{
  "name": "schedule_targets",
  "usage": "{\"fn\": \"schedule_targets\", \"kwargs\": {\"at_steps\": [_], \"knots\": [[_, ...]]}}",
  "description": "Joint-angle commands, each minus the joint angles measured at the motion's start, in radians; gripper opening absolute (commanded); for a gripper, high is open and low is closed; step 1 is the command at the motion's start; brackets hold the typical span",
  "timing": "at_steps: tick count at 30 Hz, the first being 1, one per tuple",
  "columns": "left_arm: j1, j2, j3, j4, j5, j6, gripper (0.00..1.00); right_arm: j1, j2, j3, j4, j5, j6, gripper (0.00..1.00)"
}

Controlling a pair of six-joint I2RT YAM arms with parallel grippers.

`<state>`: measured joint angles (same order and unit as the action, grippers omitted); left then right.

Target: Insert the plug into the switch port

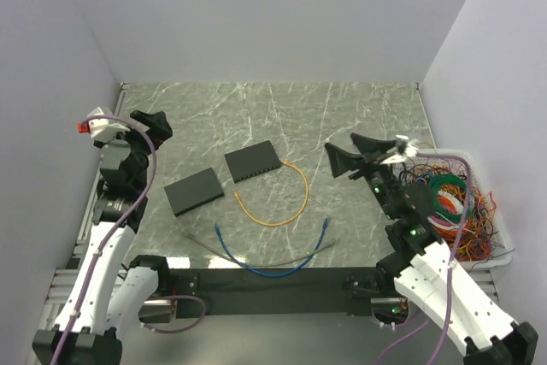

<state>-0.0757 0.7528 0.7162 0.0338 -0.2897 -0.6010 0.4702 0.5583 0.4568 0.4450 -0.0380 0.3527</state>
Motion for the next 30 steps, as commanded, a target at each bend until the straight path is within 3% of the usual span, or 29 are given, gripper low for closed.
{"fn": "schedule_targets", "kwargs": {"at_steps": [1, 5, 6, 10, 12, 14, 18, 22, 30], "knots": [[-0.001, -0.050, 0.123, -0.142, 0.073, -0.040, 0.99, 0.068, 0.086, 0.086, -0.161, -0.048, -0.013, 1.00], [-0.001, -0.104, 0.152, -0.244, 0.150, -0.074, 0.99, 0.315, 0.201, 0.268, -0.402, 0.221, -0.162, 1.00], [-0.001, -0.116, 0.134, -0.256, 0.161, -0.085, 0.99, 0.403, 0.222, 0.293, -0.432, 0.369, -0.178, 1.00], [-0.001, -0.164, 0.092, -0.260, 0.238, -0.030, 0.99, 0.524, 0.301, 0.336, -0.493, 0.573, -0.154, 1.00], [-0.001, -0.170, 0.120, -0.299, 0.225, -0.008, 0.99, 0.503, 0.322, 0.326, -0.493, 0.520, -0.083, 1.00], [-0.001, -0.156, 0.153, -0.384, 0.170, 0.030, 0.99, 0.490, 0.336, 0.304, -0.474, 0.374, -0.080, 1.00], [-0.001, -0.129, 0.210, -0.508, 0.046, 0.087, 0.98, 0.489, 0.396, 0.269, -0.416, 0.313, -0.054, 1.00], [-0.001, -0.158, 0.148, -0.486, 0.066, 0.125, 0.96, 0.493, 0.532, 0.327, -0.425, 0.277, -0.055, 0.96], [0.005, -0.132, 0.132, -0.457, 0.121, 0.152, 0.92, 0.502, 0.822, 0.422, -0.351, 0.161, -0.024, 0.74]]}}
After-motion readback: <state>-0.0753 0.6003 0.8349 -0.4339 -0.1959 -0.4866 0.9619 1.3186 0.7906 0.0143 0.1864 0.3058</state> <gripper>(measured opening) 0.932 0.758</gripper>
